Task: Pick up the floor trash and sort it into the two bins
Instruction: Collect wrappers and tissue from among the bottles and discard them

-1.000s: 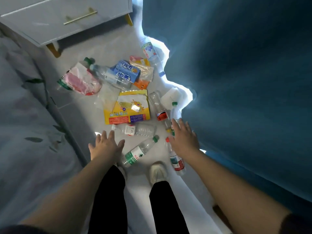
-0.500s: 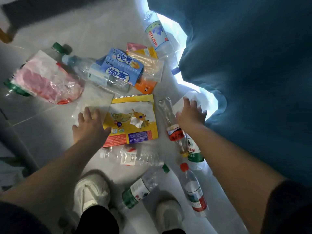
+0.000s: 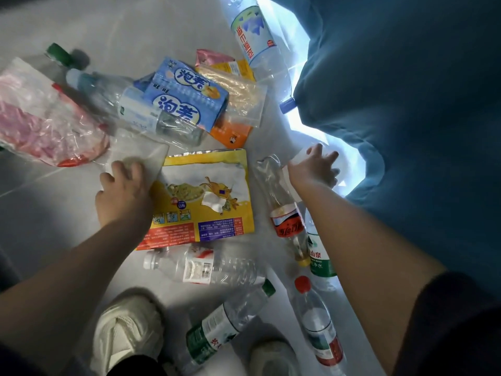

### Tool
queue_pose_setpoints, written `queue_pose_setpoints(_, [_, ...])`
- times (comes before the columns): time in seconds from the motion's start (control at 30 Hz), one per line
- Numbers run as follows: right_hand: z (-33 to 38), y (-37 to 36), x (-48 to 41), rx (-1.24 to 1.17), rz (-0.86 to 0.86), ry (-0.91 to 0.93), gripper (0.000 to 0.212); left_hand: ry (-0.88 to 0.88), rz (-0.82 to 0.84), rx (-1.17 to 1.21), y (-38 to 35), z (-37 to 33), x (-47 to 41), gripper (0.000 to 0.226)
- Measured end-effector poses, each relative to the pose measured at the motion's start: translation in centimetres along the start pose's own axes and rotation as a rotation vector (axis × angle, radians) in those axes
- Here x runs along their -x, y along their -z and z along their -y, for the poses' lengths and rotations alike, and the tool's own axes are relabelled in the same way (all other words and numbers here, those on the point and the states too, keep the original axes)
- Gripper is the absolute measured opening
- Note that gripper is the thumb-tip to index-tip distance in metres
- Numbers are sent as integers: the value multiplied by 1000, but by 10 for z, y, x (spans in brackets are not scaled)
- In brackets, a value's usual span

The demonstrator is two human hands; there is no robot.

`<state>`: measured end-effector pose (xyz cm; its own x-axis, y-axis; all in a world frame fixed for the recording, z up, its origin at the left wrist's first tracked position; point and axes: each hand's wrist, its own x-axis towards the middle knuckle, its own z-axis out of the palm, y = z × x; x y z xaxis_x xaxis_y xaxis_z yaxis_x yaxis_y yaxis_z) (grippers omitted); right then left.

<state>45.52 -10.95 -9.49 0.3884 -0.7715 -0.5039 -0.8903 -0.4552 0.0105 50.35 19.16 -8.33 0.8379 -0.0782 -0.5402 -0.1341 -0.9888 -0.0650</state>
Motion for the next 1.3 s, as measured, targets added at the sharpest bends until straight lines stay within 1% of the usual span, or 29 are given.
queue_pose_setpoints(0.13, [3, 1, 7, -118, -40, 71, 28, -10, -12, 63, 7, 3, 0, 33])
queue_pose_setpoints(0.23, [9, 6, 16, -141, -77, 116, 21, -35, -27, 61, 12, 11, 6, 33])
queue_pose_setpoints(0.4, [20, 29, 34, -95, -133, 230, 21, -67, -30, 59, 33, 29, 26, 29])
queue_pose_setpoints(0.5, [24, 50, 48, -51, -135, 273, 22, -78, -30, 70, 51, 39, 39, 26])
queue_pose_setpoints(0.73, [31, 110, 101, -13, -100, 359, 23, -150, 12, 57, 105, 53, 77, 43])
queue_pose_setpoints(0.87, [29, 172, 157, 4, -61, 435, 24, -211, 41, 104, 163, 49, 113, 49])
queue_pose_setpoints(1.03, [16, 265, 246, 6, -5, 497, 28, -294, 50, 190, 260, 45, 180, 51])
queue_pose_setpoints(1.17, [8, 344, 330, -70, -1, 433, 28, -315, 20, 326, 353, 48, 243, 57])
queue_pose_setpoints(1.3, [-9, 425, 424, -187, -66, 380, 28, -356, 40, 482, 446, 58, 316, 67])
